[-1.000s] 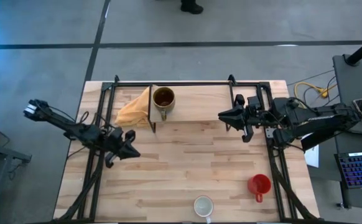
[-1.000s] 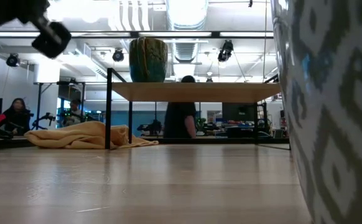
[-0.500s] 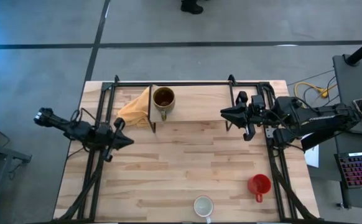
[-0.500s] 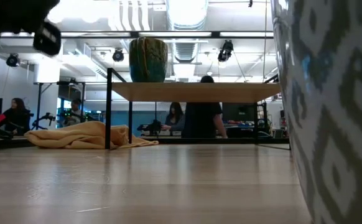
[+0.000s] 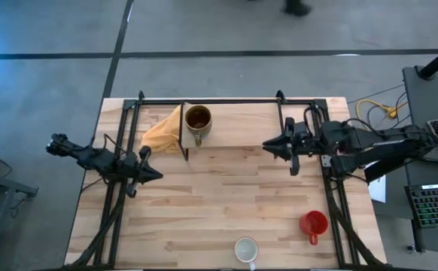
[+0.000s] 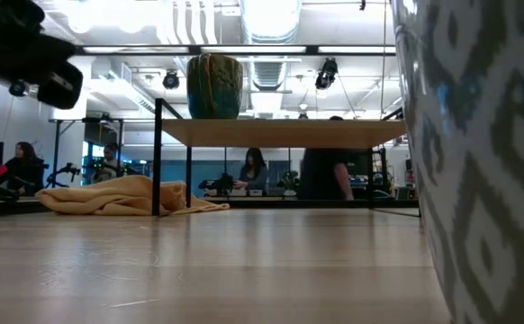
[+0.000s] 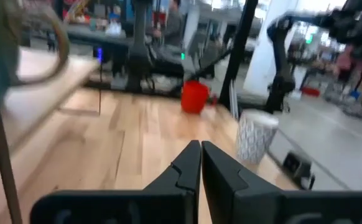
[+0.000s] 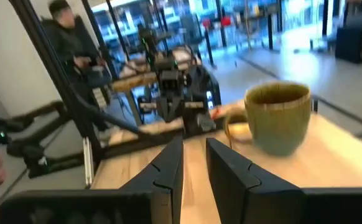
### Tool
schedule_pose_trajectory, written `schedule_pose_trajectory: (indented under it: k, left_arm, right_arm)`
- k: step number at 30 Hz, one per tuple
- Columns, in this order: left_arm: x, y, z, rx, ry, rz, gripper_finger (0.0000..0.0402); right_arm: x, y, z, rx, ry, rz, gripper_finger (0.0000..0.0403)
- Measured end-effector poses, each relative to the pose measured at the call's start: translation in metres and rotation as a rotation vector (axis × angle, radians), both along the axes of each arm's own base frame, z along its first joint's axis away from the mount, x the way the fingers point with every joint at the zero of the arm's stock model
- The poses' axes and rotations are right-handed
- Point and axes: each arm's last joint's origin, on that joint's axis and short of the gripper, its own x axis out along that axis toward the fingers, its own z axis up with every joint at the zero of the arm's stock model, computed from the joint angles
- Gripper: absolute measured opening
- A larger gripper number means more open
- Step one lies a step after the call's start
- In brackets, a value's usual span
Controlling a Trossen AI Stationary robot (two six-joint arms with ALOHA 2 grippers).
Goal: Stack small to large cups/mugs on shelf
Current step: Put the gray mug on the shelf
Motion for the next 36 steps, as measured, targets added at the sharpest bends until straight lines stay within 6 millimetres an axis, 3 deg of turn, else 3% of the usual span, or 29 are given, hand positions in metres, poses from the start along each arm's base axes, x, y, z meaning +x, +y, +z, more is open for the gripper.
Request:
schedule_pose_trajectory:
  k: [8, 13, 16, 20, 26, 29, 32, 36]
  left_arm:
    - [-0.002, 0.001, -0.015, -0.007, 0.159, 0.003, 0.0]
    - [-0.003, 0.001, -0.018, -0.045, 0.226, 0.016, 0.0]
    - [-0.003, 0.001, -0.018, -0.045, 0.227, 0.017, 0.0]
    - [-0.002, 0.001, -0.019, -0.042, 0.236, 0.019, 0.0]
    - [-0.002, 0.001, -0.019, -0.04, 0.241, 0.02, 0.0]
    - [-0.002, 0.001, -0.019, -0.04, 0.24, 0.022, 0.0]
    - [-0.002, 0.002, -0.019, -0.036, 0.238, 0.042, 0.0]
    - [-0.002, 0.004, -0.018, -0.017, 0.226, 0.125, 0.0]
  right_arm:
    - [-0.003, 0.001, -0.029, 0.145, 0.286, -0.008, 0.0063]
    - [-0.009, 0.01, -0.035, 0.301, 0.441, 0.187, 0.0063]
    - [-0.008, 0.018, -0.02, 0.32, 0.42, 0.303, 0.0063]
    - [-0.002, 0.029, 0.013, 0.208, 0.332, 0.396, 0.0063]
    - [0.019, 0.057, 0.085, -0.099, -0.08, 0.555, 0.0063]
    - [0.026, 0.067, 0.112, -0.229, -0.2, 0.58, 0.0063]
    - [0.03, 0.072, 0.127, -0.259, -0.234, 0.584, 0.0063]
    - [0.036, 0.074, 0.128, -0.152, -0.108, 0.596, 0.0063]
